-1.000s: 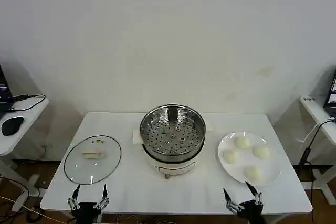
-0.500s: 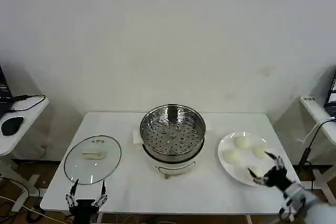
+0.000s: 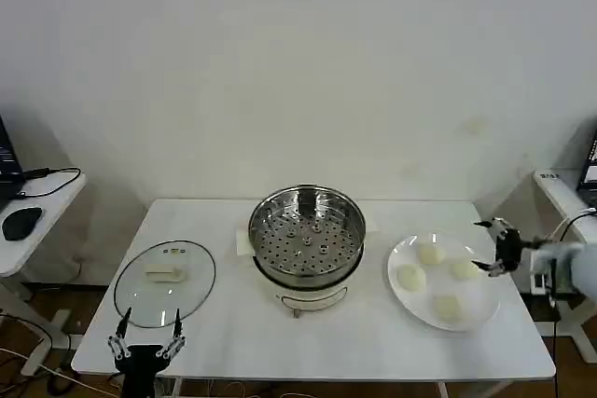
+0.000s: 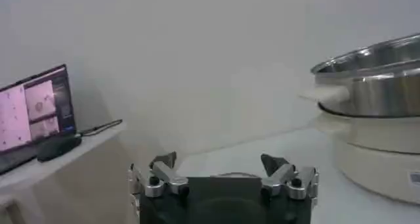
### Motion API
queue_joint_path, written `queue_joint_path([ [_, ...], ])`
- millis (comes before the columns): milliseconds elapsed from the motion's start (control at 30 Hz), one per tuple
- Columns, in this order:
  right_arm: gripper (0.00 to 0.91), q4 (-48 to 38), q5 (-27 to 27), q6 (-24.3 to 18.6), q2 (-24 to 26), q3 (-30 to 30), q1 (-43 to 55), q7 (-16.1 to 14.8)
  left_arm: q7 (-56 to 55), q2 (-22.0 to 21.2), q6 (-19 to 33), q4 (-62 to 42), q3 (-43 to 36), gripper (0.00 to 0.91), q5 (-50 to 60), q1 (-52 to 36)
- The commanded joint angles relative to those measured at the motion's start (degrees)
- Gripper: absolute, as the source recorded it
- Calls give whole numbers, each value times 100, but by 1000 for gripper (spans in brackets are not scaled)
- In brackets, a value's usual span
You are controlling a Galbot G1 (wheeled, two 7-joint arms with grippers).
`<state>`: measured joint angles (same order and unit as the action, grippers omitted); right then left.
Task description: Take steamed baozi put them in steamer then cover it.
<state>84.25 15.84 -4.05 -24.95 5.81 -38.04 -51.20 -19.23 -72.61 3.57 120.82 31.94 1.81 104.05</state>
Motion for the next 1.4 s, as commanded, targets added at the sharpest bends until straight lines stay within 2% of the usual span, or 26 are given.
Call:
queue_joint_path([
  [33, 907, -1168, 135, -419, 259, -2479, 2488, -869, -5, -7, 28, 59, 27, 907, -35, -11],
  [267, 907, -1912, -47, -352, -403, -3685, 3252, -936, 8, -1, 33, 151, 20, 907, -94, -33],
  [467, 907, -2755, -182, -306, -1266, -4030, 3532, -888, 29, -46, 49, 246, 40, 907, -198, -53],
  [633, 907, -3131, -136, -282, -1737, -4274, 3637, -867, 29, -76, 48, 247, 71, 907, -198, -81],
  [900, 907, -3731, -11, -309, -2280, -4297, 3748, -775, 16, -104, 60, 277, 167, 907, -213, -77],
  [1400, 907, -4275, 166, -360, -2687, -4357, 3797, -767, -4, -134, 72, 269, 242, 907, -230, -43],
])
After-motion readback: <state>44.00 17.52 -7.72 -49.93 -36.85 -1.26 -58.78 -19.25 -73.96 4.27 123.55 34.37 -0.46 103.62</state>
